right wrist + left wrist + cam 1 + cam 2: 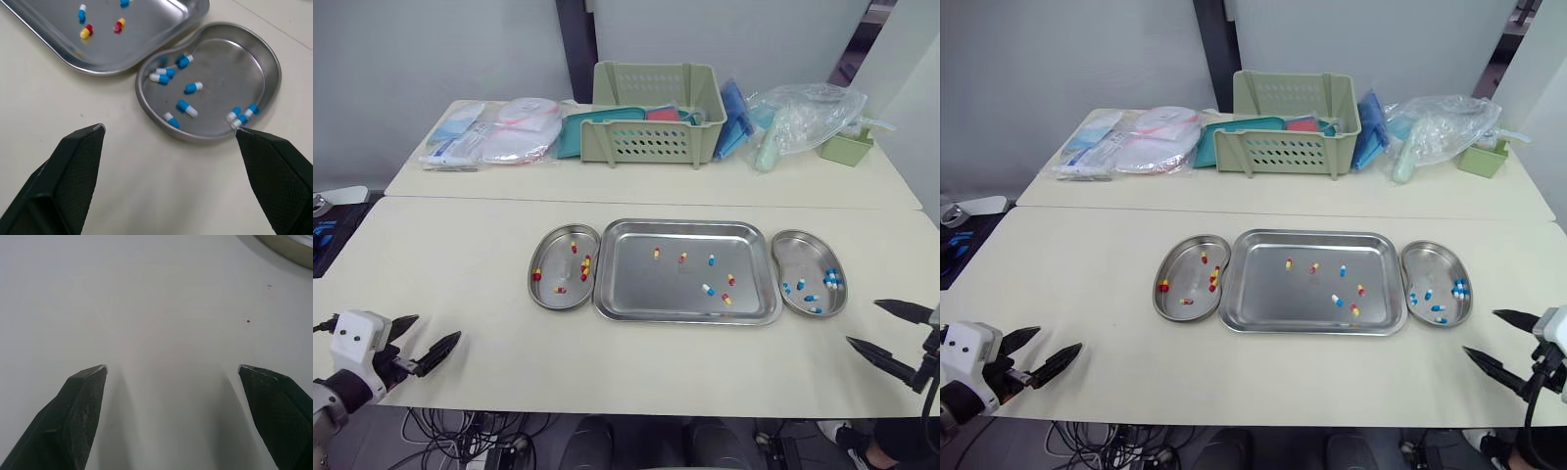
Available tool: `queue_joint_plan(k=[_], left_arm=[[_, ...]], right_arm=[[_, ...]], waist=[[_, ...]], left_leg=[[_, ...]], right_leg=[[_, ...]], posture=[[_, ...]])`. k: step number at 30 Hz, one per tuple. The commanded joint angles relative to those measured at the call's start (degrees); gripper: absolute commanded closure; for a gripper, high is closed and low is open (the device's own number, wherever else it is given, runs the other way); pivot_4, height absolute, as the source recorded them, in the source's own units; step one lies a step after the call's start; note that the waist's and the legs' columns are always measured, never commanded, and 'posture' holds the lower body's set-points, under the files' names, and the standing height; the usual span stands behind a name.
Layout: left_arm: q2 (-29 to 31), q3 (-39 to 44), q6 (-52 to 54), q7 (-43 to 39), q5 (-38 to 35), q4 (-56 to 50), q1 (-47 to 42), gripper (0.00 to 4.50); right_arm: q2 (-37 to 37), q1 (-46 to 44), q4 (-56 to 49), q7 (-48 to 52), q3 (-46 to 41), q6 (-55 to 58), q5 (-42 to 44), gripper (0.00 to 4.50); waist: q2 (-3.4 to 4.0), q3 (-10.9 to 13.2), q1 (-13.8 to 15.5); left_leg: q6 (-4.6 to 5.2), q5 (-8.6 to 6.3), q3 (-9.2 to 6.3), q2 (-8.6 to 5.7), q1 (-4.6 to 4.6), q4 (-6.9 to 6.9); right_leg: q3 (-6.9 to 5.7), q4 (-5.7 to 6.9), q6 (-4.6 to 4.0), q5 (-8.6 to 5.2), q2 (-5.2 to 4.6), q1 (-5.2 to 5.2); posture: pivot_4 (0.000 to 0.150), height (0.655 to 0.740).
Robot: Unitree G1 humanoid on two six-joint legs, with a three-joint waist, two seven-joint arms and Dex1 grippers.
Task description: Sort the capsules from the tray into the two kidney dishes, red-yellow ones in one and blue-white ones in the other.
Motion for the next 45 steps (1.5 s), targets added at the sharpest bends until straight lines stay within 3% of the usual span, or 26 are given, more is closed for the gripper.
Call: queue_joint_plan(k=[1, 15, 21, 28, 41, 45], left_arm=[[-0.3, 2.2, -1.5, 1.0, -0.2, -0.4, 1.1, 0.07], [-0.7, 2.0, -1.3, 2.5, -1.0, -2.6, 3.0, 0.07], [-1.1, 2.6, -0.2, 3.0, -1.6, -5.4, 5.0, 0.07], [-2.0, 2.9, 1.2, 4.3, -2.3, -8.8, 7.1, 0.07], [-2.4, 4.3, 2.3, 3.4, -4.4, -16.5, 10.4, 0.07], [-1.5, -0.4, 8.0, 4.1, -9.7, -27.9, 6.7, 0.07]], right_arm=[[-0.7, 0.0, 1.2, 1.1, -1.9, -1.8, -0.9, 0.00], [-1.7, -0.8, 5.8, 3.4, -1.5, -7.9, -5.0, 0.00], [2.2, 1.6, -5.0, 2.6, 0.8, -7.7, -2.6, 0.00], [9.8, 1.6, -19.7, -4.2, 9.9, -4.5, -1.0, 0.00], [12.7, -1.0, -21.5, -9.6, 19.8, -5.1, -4.1, 0.00], [12.6, -2.5, -21.9, -10.4, 22.6, -4.6, -4.9, 0.00]], waist=[[0.01, 0.0, 0.0], [0.01, 0.0, 0.0], [0.01, 0.0, 0.0], [0.00, 0.0, 0.0], [-0.12, -0.1, 0.0], [-0.18, -0.1, 0.1]], left_leg=[[0.00, 0.00, -0.01, 0.01, 0.00, 0.00], [0.00, 0.00, 0.00, 0.01, 0.00, -0.01], [0.00, 0.00, -0.01, 0.01, 0.00, -0.01], [-0.01, 0.00, -0.04, 0.04, 0.00, -0.01], [-0.01, 0.00, -0.03, 0.02, 0.00, 0.00], [-0.01, 0.00, -0.04, 0.03, -0.01, 0.00]], right_leg=[[-0.01, 0.00, 0.00, 0.00, 0.01, 0.00], [-0.01, 0.00, 0.00, 0.00, 0.01, 0.00], [-0.01, 0.01, 0.00, 0.00, 0.01, 0.00], [-0.03, 0.01, 0.00, 0.00, 0.02, 0.00], [-0.02, 0.01, 0.00, 0.00, 0.01, 0.00], [-0.03, 0.01, 0.00, 0.00, 0.01, 0.00]], posture=[[0.150, 0.7390], [0.150, 0.7390], [0.150, 0.7390], [0.150, 0.7390], [0.150, 0.7390], [0.150, 0.7390]])
